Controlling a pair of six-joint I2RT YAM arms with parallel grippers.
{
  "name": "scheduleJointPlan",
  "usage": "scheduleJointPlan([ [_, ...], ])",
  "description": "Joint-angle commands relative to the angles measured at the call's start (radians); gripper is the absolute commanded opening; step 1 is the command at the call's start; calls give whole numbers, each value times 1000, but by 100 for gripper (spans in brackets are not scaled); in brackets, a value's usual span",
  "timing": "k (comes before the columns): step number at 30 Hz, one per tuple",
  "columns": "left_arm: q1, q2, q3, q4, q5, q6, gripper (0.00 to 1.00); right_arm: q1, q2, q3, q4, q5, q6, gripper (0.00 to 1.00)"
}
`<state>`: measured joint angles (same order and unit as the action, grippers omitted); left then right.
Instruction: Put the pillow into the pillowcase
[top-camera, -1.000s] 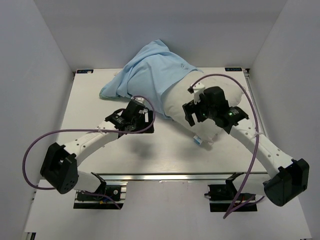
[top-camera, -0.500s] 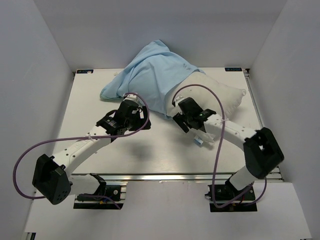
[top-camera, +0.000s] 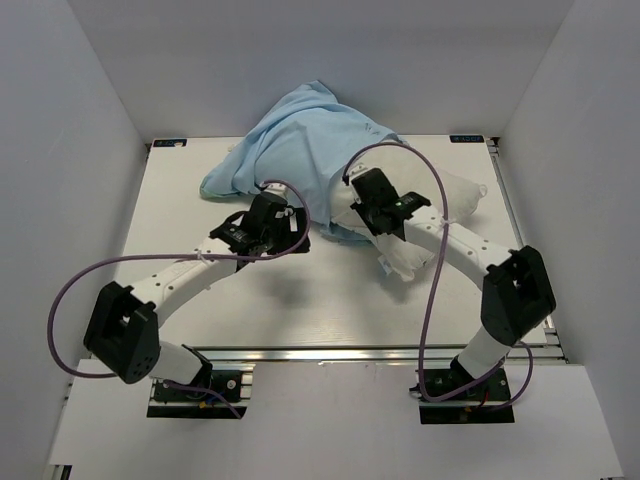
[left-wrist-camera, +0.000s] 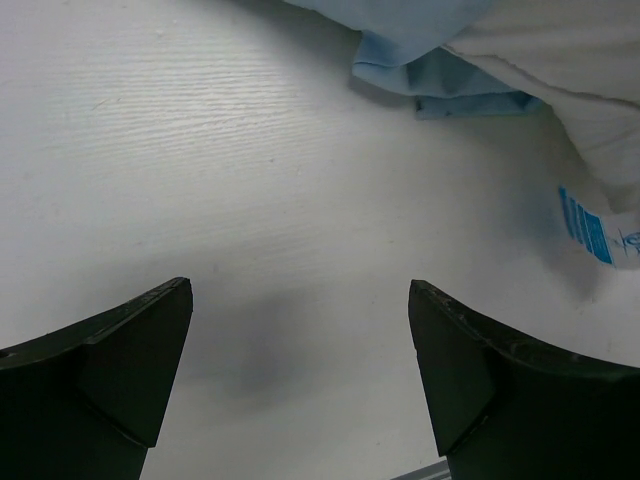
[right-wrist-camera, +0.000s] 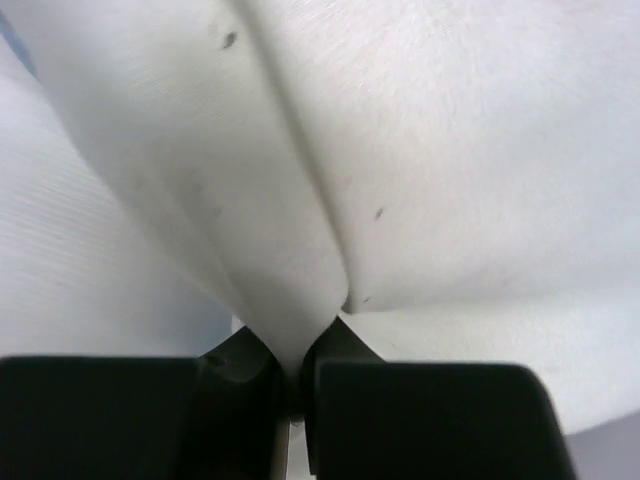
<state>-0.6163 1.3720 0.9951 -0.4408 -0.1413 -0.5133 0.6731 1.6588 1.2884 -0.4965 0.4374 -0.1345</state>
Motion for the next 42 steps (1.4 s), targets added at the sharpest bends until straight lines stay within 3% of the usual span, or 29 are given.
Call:
scheduleJointPlan([
  [1, 6, 38, 63, 83, 66, 27, 98, 3, -97, 100, 38, -114, 45, 0],
  [10, 16, 226, 158, 232, 51, 24, 98, 2, -123, 198, -24, -169, 78, 0],
  [15, 29, 335, 255, 156, -7, 10, 98, -12, -142, 218, -5, -189, 102, 0],
  [23, 29, 364, 208, 189, 2, -5, 98, -33, -146, 252, 29, -264, 127, 0],
  [25, 29, 377, 227, 185, 20, -5, 79, -35, -146, 252, 42, -256, 165, 0],
  [26, 29, 383, 235, 185, 54, -4, 64, -36, -146, 249, 58, -259, 173, 0],
  [27, 29, 383, 243, 188, 77, -4, 38, -35, -152, 232, 108, -297, 185, 0],
  [29, 29, 377, 253, 177, 130, -10, 5, -37, -159, 195, 180, -366, 182, 0],
  [30, 29, 357, 261, 168, 197, -11, 0, -35, -162, 146, 226, -403, 181, 0],
  [32, 29, 317, 269, 133, 262, -19, 0, -35, -174, 94, 317, -494, 190, 0],
  [37, 9, 21, 209, 119, 393, -54, 0, -30, -237, -171, 864, -713, 194, 0],
  [39, 0, -45, 238, 93, 443, -48, 0, 3, -220, -245, 1124, -732, 165, 0],
  [42, -6, -111, 342, 4, 534, -45, 0, 81, -110, -311, 1379, -611, 97, 0],
])
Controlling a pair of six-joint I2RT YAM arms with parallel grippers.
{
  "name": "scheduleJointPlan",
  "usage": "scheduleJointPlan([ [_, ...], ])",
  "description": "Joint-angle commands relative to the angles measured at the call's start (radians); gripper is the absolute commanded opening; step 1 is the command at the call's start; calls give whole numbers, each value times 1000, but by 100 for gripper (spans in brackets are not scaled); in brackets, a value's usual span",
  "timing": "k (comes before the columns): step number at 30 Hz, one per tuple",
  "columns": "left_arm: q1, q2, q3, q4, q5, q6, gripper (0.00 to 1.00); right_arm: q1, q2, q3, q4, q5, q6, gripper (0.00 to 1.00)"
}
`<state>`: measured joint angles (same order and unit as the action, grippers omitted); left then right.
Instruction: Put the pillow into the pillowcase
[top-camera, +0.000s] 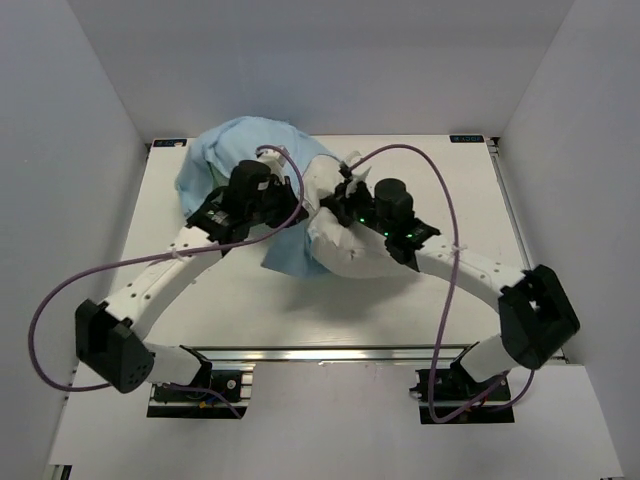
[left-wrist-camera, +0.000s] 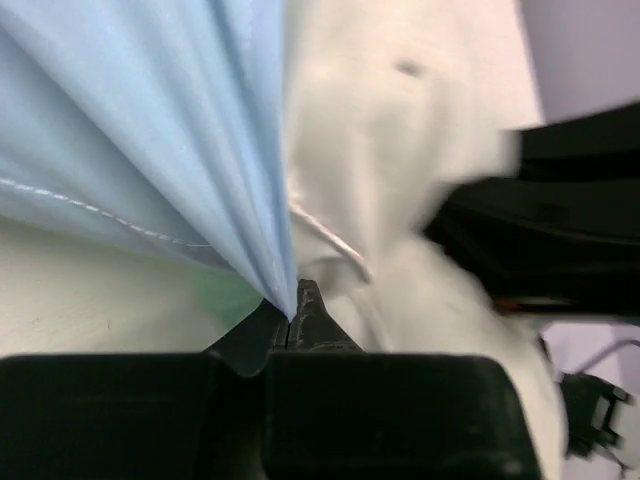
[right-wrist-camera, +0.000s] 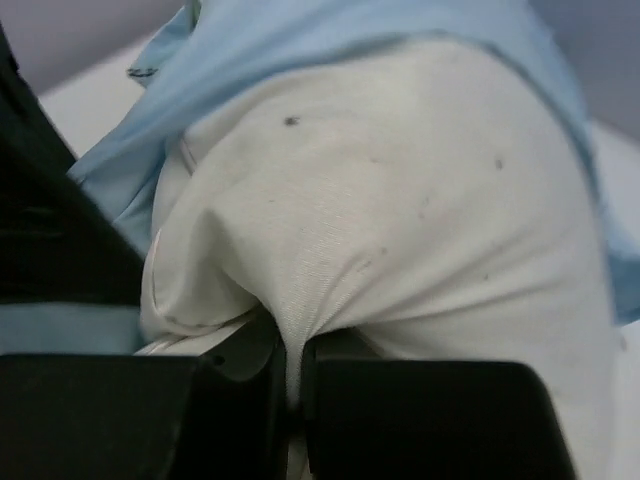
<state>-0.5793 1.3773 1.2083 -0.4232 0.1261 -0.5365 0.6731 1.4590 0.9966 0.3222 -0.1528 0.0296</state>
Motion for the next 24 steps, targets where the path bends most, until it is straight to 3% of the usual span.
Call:
scheduleJointPlan([
  [1, -53, -125, 152, -61, 323, -26, 0, 97, 131, 2, 633, 63, -69, 0],
  [3, -63, -126, 209, -103, 386, -31, 0, 137, 267, 58, 731, 221, -37, 0],
  [4, -68, -121, 220, -135, 474, -37, 0, 147, 308, 97, 777, 403, -7, 0],
  [6, -70, -106, 234, -182, 500, -55, 0, 180, 389, 198, 811, 542, 10, 0],
  [7, -71, -106, 208, -201, 500, -66, 0, 200, 399, 221, 822, 734, 27, 0],
  [9, -71, -118, 147, -187, 515, -75, 0, 235, 393, 235, 865, 846, 33, 0],
  [16, -71, -141, 181, -134, 451, -65, 0, 289, 388, 249, 1052, 1068, -195, 0],
  [21, -71, -138, 264, -106, 348, -33, 0, 276, 373, 269, 1286, 1196, -554, 0],
  [24, -71, -90, 347, -83, 307, 0, 0, 250, 299, 258, 1258, 1225, -591, 0],
])
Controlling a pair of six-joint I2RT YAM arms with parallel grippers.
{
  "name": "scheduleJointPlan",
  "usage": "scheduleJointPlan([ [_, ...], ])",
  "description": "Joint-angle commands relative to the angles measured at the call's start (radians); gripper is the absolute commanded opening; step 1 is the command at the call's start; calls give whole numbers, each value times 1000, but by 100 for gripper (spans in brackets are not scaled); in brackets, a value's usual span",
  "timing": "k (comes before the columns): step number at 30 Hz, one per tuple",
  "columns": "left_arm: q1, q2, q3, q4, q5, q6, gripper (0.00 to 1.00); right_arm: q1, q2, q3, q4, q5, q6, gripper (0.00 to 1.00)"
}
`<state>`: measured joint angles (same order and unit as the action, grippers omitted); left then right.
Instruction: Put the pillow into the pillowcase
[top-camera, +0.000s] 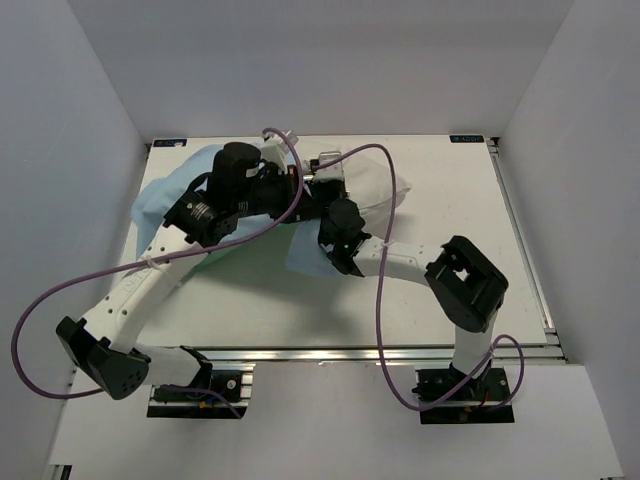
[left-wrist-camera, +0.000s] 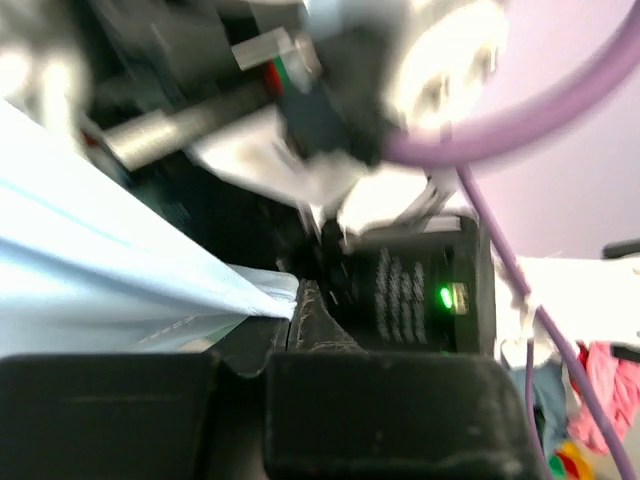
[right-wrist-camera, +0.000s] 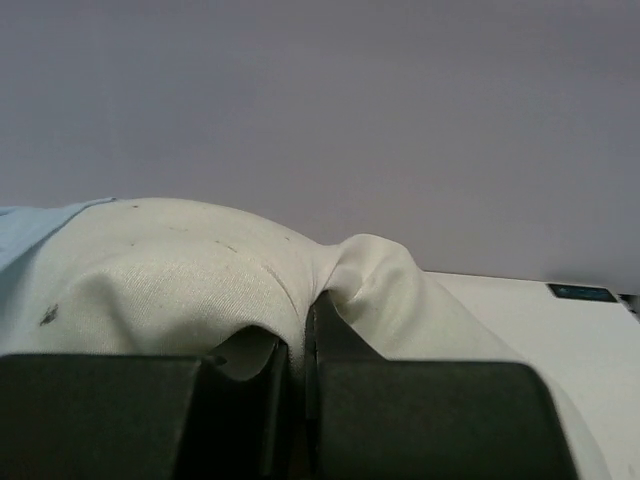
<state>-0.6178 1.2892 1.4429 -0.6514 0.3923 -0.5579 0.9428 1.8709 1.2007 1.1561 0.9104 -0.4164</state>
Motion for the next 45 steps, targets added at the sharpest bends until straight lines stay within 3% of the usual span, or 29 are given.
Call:
scheduleJointPlan([
  [1, -33, 34, 137, 150, 43, 32, 0, -28, -142, 18, 330, 145, -109, 0],
  [5, -22, 139, 261, 159, 26, 56, 0, -134, -320, -36, -161, 55, 228, 0],
  [7, -1, 177, 306, 165, 46, 67, 0, -192, -426, -64, -443, -225, 475, 0],
  [8, 6, 211, 315, 161, 48, 66, 0, -237, -478, -84, -504, -340, 534, 0],
  [9, 22, 226, 318, 139, 46, 66, 0, -245, -496, -101, -524, -590, 527, 0],
  [11, 29, 240, 285, 127, 45, 61, 0, -242, -509, -133, -579, -799, 533, 0],
  [12, 33, 233, 251, 143, 59, 55, 0, -242, -503, -138, -591, -1038, 539, 0],
  [15, 33, 179, 95, 206, 117, 14, 0, -233, -428, -180, -547, -1284, 633, 0],
  [17, 33, 142, -16, 229, 149, -11, 0, -201, -339, -196, -495, -1295, 685, 0],
  [20, 33, 69, -141, 251, 158, -42, 0, -150, -177, -152, -496, -1165, 682, 0],
  [24, 24, -16, -265, 288, 339, -82, 0, -145, -3, -46, -657, -916, 838, 0],
  [29, -33, -99, -329, 267, 349, -80, 0, -144, 80, -3, -748, -736, 924, 0],
  [33, -40, -129, -332, 193, 312, -54, 0, -147, 47, -18, -740, -829, 914, 0],
  [35, -40, -128, -320, 103, 218, -22, 0, -148, -18, -50, -739, -975, 903, 0],
  [37, -40, -117, -288, 46, 109, -2, 2, -157, -114, -91, -719, -1079, 890, 19],
  [38, -40, -107, -279, -3, 79, 7, 6, -162, -149, -137, -716, -1163, 889, 27],
  [39, -40, -100, -254, -23, 47, 13, 20, -174, -224, -156, -719, -1194, 877, 43],
  [41, -40, -90, -227, -74, -36, 27, 39, -186, -303, -202, -804, -1206, 874, 57],
  [42, -40, -91, -211, -83, -73, 29, 54, -196, -343, -214, -841, -1193, 870, 68],
  [44, -40, -90, -156, -114, -160, 47, 69, -228, -430, -216, -1015, -1156, 857, 84],
  [45, -40, -88, -133, -113, -179, 58, 94, -261, -467, -202, -1071, -1156, 841, 89],
])
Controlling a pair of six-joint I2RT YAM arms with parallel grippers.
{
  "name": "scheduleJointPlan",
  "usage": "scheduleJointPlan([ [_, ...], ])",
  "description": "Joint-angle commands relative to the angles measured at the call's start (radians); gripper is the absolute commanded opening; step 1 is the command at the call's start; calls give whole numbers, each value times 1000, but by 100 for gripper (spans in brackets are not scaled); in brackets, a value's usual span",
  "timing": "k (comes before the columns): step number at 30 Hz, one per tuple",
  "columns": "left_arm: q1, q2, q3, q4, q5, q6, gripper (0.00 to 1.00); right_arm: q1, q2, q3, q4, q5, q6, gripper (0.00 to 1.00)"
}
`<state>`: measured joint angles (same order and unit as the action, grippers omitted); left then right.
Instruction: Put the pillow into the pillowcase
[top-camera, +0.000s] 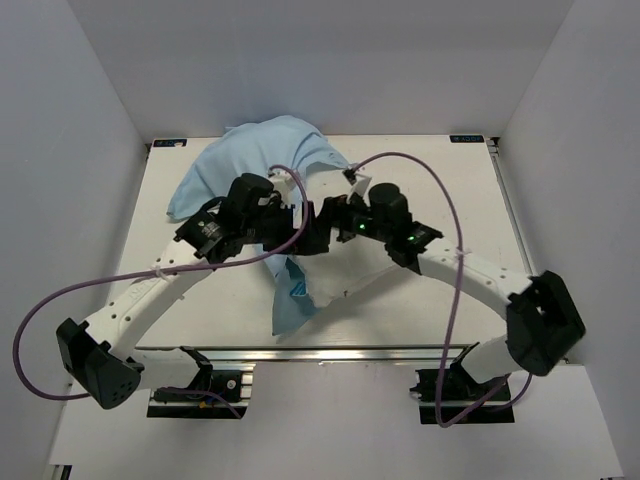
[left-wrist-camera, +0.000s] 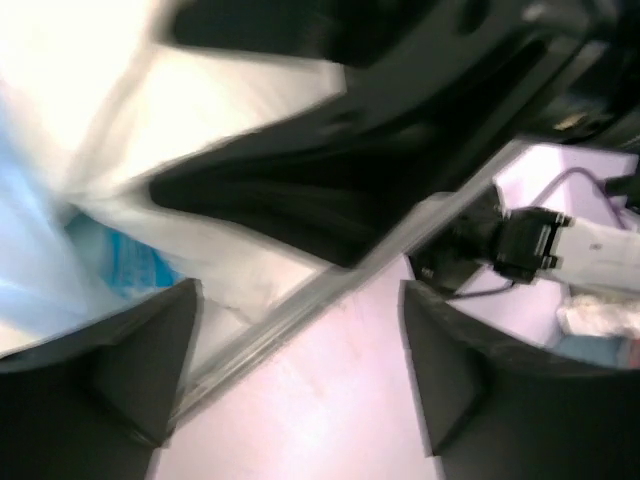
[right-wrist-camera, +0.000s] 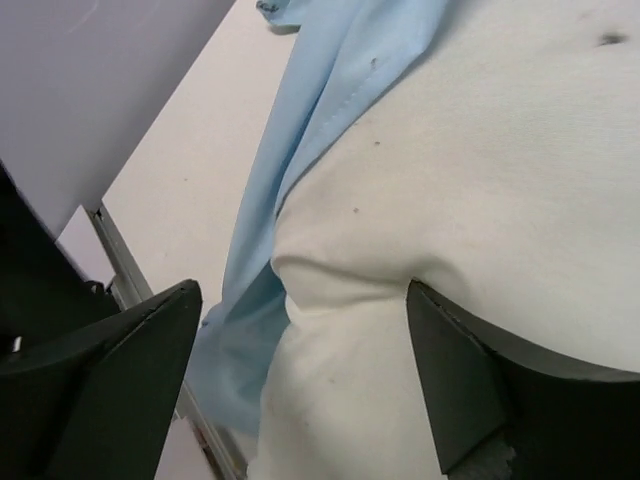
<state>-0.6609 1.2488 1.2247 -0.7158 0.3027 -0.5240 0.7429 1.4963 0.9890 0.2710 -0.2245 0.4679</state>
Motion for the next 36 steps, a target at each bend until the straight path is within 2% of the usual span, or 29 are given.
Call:
scheduleJointPlan([
  [1, 3, -46, 125, -37, -108, 35, 98, -79, -108, 16, -238, -22, -63, 89],
  [3, 3, -17, 177, -36, -172, 68, 98, -147, -148, 25, -367, -48, -72, 89],
  [5, 3, 24, 287, -57, -271, 102, 98, -195, -182, 14, -404, -58, -71, 89],
  [9, 3, 197, 493, -80, -385, 192, 98, -310, -274, -10, -452, -47, -113, 89],
  [12, 3, 412, 741, -154, -457, 316, 98, -379, -307, -18, -467, -42, -138, 89],
  [13, 3, 533, 810, -196, -473, 359, 98, -396, -315, -26, -478, -41, -143, 89],
  [14, 3, 593, 946, -218, -482, 431, 98, -418, -320, -29, -484, -53, -147, 89],
  [15, 3, 654, 1020, -241, -485, 476, 98, -460, -324, -32, -492, -61, -150, 89],
  [16, 4, 764, 1089, -287, -493, 560, 98, -483, -326, -42, -495, -108, -150, 89],
  [18, 4, 839, 1200, -306, -533, 625, 98, -548, -327, -61, -481, -189, -146, 89],
  [20, 6, 857, 1140, -284, -557, 711, 98, -574, -315, -84, -461, -303, -161, 89],
  [25, 6, 811, 957, -137, -620, 821, 98, -574, -278, -121, -394, -354, -236, 89],
  [27, 6, 856, 979, -128, -735, 817, 95, -576, -245, -124, -345, -358, -248, 89],
  [30, 9, 915, 1065, -154, -804, 811, 87, -574, -191, -93, -323, -391, -276, 90],
  [33, 7, 911, 1049, -110, -908, 808, 85, -576, -162, -47, -363, -388, -321, 89],
  [36, 10, 906, 1039, -76, -945, 812, 87, -576, -159, -26, -380, -369, -341, 89],
])
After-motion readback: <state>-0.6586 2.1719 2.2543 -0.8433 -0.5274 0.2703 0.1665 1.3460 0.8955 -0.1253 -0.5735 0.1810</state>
